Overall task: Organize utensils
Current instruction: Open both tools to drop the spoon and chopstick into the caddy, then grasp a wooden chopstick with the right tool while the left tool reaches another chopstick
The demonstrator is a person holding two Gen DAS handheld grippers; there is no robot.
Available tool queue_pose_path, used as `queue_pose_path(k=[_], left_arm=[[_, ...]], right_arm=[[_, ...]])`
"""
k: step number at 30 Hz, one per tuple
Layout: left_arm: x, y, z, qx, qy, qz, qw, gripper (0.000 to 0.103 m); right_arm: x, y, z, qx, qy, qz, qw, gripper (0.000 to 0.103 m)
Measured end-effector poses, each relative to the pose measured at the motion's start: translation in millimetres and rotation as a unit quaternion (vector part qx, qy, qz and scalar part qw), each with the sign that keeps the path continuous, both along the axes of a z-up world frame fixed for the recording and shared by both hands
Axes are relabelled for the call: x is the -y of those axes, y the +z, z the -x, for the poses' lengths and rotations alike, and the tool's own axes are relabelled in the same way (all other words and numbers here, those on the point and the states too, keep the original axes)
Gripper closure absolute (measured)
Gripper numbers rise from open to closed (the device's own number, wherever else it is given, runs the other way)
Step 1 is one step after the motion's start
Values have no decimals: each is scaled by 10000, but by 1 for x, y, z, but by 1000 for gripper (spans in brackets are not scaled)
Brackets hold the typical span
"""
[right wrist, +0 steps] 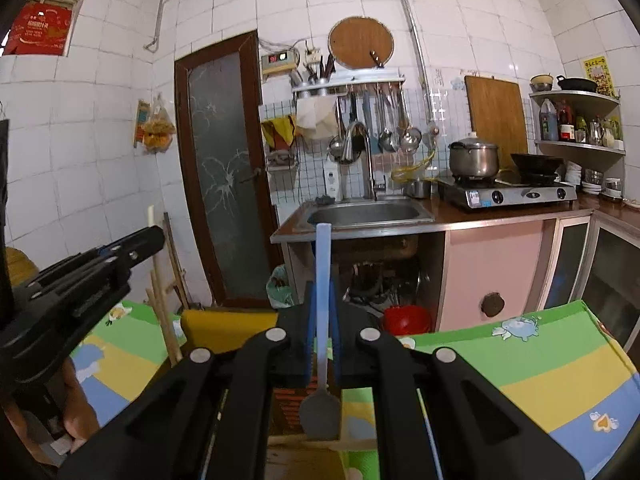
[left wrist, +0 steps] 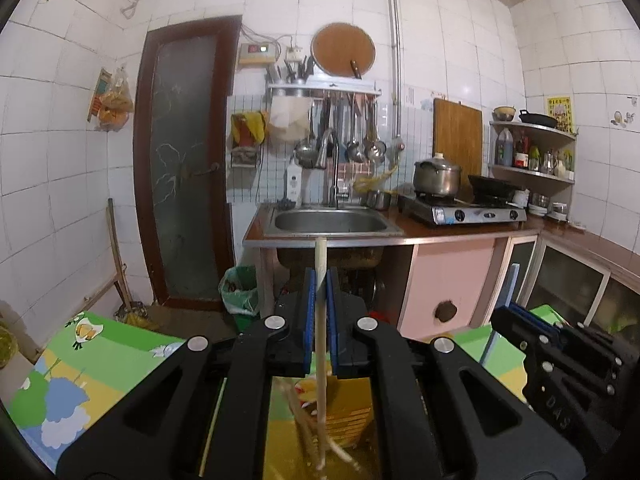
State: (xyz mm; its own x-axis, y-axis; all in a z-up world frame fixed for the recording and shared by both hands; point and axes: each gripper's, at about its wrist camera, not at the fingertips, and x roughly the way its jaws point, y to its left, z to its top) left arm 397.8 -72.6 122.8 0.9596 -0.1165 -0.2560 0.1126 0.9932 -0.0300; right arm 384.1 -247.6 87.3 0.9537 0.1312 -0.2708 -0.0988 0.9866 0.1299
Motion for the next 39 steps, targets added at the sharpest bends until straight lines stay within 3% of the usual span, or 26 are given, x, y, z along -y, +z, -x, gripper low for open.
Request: queue_pose_path(k=[3,5,7,8,13,17,21,26,32,38,39], left_arm=[[-8,9,10,-121,-45,129,9998,82],[-14,20,24,-120,-11,194,9997,51],[-17,28,39,-36,42,157,9999,36],[-18,33,48,0,44,102,9999,28],[-22,49,92,176,92,-208,9996,6],[-34,46,125,55,126,-251,9996,5],[-45,28,148,-230,186,-316,9991,5],[-59,-14,164,-762,262,-360,9961,5],[-77,-79,169,-1549,394,-254,9868,5],[-91,-120,170,-2016,506,-254,9778,5],[-93,-124,171,-2051,536,-261,9769,5]], right_arm=[[-2,8,4,-146,-96,190,9997,95],[-2,14,8,-299,-121,217,9992,93],[0,21,17,-327,-203,226,9990,68],[1,26,24,-274,-236,197,9992,44],[5,46,65,-170,-395,217,9988,41],[6,43,94,-424,-431,288,9978,36],[5,15,119,-888,-521,271,9943,35],[-3,-40,142,-1607,-578,129,9852,35],[-16,-106,147,-2407,-661,206,9681,35],[-39,-125,150,-2681,-709,252,9604,37],[-43,-126,151,-2723,-722,260,9591,43]])
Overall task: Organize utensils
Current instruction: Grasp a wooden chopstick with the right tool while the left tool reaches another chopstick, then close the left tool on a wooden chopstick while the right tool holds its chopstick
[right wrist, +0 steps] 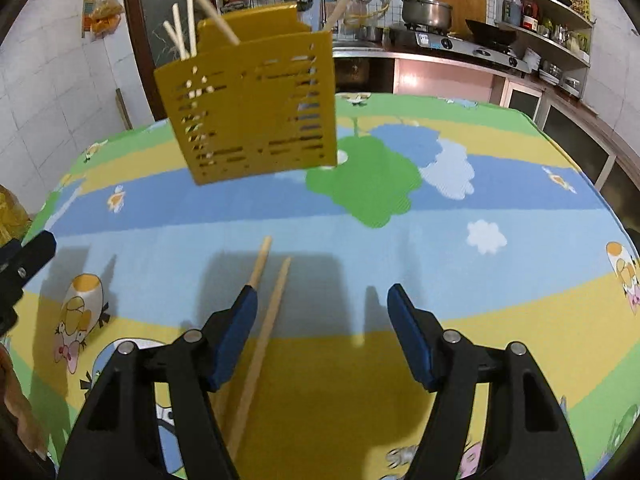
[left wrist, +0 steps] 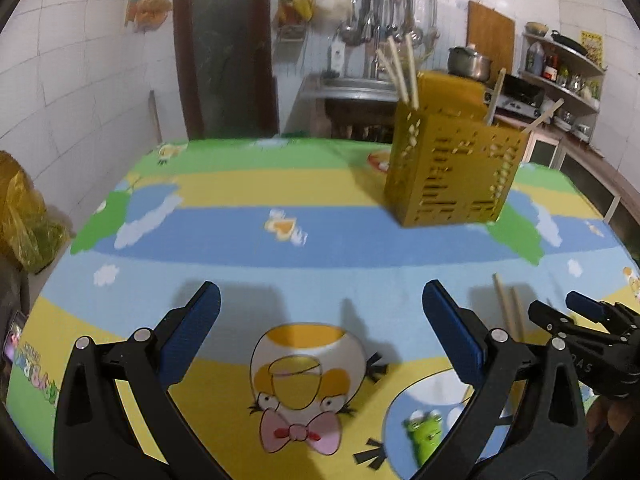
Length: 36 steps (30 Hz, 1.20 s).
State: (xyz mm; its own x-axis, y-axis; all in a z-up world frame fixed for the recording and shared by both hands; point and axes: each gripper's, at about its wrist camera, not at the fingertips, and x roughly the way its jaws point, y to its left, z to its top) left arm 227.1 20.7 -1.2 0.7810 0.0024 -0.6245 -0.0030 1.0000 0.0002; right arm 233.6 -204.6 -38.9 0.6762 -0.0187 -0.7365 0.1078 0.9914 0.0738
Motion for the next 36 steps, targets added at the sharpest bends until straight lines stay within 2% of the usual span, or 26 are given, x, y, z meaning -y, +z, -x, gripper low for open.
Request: queue_pose_path(k=[3,7,11,12,18,26,31,36], left_arm=[[-1,-2,-1,-37,29,-19,10000,5],[-2,1,0,-5,63,44,10000,5],[1,1,-1,-71,69,107,9999,5],[2,1,-2,-95,59,114,9999,5],[24,-1,-3,-262,-78,126,9995,5],[82,-9,-7,-571,-437,110,9974,5],[126,-24,-10,-926,-762,-119,9927,5],[152,-45,-18,-1286,-858,-240,9877,5]], right_arm=[[-11,-7,-1,-269,-41,-13,9996,58],[-18,-14,1,-404,-150,-69,9990,67],[-24,-15,0,-370,-76,-16,9993,92],[-22,-15,-1,-361,-44,-78,9993,94],[6,-11,2,-319,-72,-284,9991,97],[78,-13,6,-312,-263,-470,9981,97],[103,-14,4,-292,-222,-409,9985,97],[116,-20,4,-266,-164,-482,9983,97]])
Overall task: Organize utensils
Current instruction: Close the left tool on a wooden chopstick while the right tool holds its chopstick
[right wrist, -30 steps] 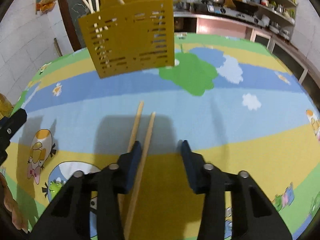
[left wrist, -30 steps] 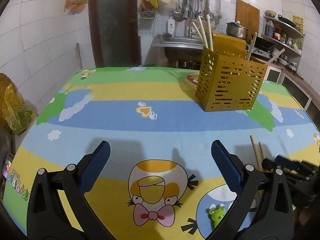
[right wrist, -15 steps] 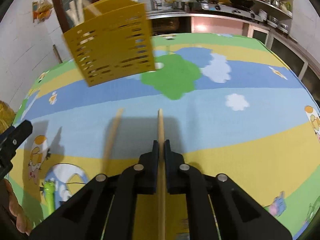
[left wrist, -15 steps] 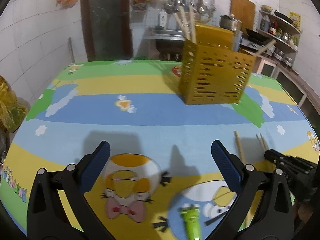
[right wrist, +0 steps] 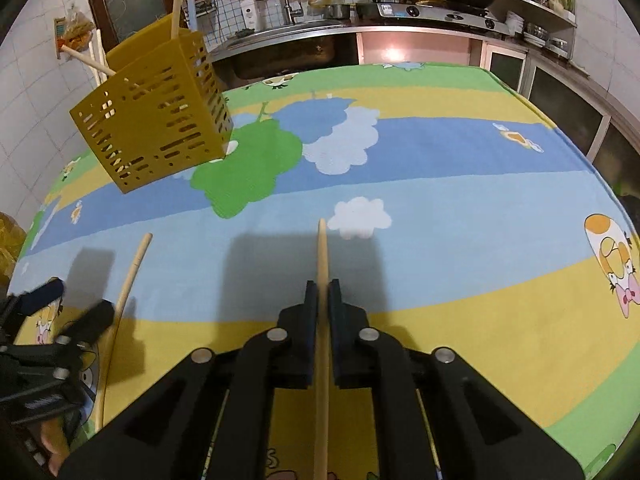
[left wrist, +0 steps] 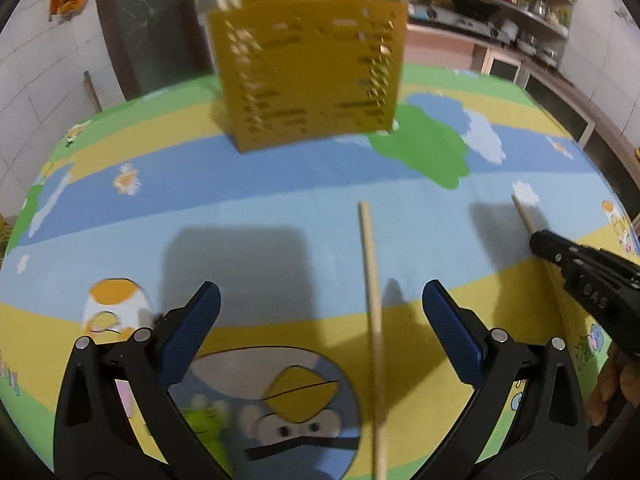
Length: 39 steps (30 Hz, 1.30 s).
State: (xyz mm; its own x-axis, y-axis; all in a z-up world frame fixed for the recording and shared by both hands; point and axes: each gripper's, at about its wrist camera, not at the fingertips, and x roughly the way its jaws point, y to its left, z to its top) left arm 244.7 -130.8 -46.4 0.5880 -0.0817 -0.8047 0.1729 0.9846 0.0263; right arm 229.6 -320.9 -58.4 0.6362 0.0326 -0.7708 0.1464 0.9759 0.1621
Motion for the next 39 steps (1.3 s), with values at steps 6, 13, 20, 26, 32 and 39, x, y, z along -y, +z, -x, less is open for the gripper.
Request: queue_pose_path(k=[6,13,20,26,32,39], left_arm=[[8,-13,-3,-129,39,-214,9997,9],[13,-8,-5,-224,-127,-32,9997,47],[31,-7,-6,-251,-466,-257,9983,77],[28,-5,-14,-399,-452,8,9982,98],[11,-1,-12,-360,-257,468,9979,98],[-13,37,4,248,-74,812,9964,98]], right_arm=[[1,-1,0,45,59,-35,10000,97],[2,0,-5,-48,113,107,9999,96],[2,0,-7,-131,140,232,9995,96],[3,0,-7,-96,39,176,9998,97],[-1,8,2,101,62,-45,9999,97],[-8,35,19,689,105,-128,9975,97]])
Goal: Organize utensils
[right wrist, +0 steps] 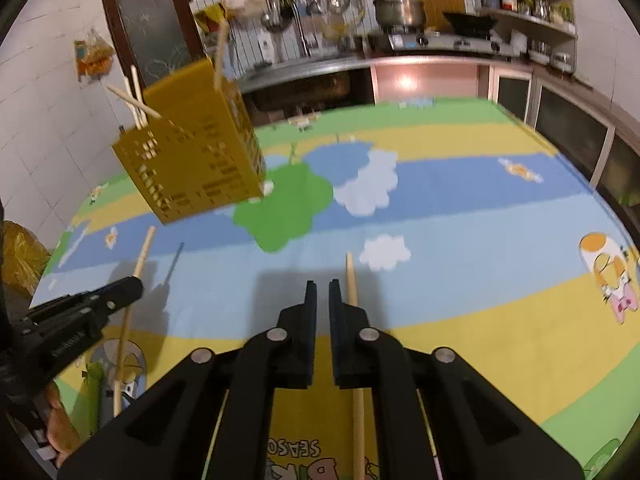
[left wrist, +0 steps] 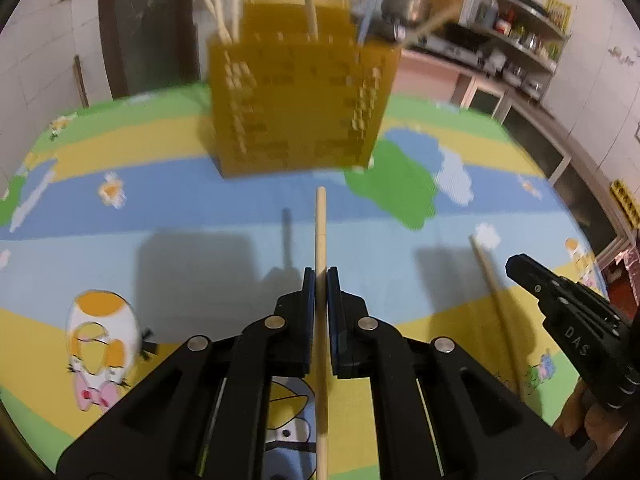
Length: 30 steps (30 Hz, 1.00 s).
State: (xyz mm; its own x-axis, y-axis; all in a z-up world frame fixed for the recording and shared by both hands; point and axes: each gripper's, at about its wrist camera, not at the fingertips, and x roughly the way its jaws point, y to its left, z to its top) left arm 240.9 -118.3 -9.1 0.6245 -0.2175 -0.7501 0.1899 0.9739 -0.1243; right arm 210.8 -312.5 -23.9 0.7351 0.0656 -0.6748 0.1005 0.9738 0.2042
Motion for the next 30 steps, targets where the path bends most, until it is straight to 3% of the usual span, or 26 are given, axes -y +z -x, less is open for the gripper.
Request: queue_pose_path(k=[5,10,11,14,18,24,25,28,30], left_arm=[[-11,16,2,183,98,14,9998,98],[-14,-9,-15,-188,238,-121,9995,98],[-12,-14,-19,-252,237,-173,9993,98],[-9,-30,-24,-367,260,-318,9985,98],[-6,-41,-27,-422,266,-456,9977,98],[-5,-43,-26,-376,221,-577,9974,95],[-6,-43,-25,-367,216,-585,9974,89],[-9,-42,-22,-317,323,-620,9970,57],[-13,-45,-20,-325,361,-598,9970,52]], right_arm=[[5,4,-10,-61,38,306,9995,96],[8,-14,-18,-364,-46,594,9976,96],[9,-18,-19,-422,-61,589,9973,92],[12,-22,-17,-397,-148,537,9977,41],[12,-20,-15,-285,-177,664,9972,42],[11,-35,-20,-591,-151,569,9965,43],[11,-36,-20,-607,-160,570,9964,43],[10,-37,-20,-627,-155,591,9962,43],[8,-37,-19,-636,-148,640,9958,43]])
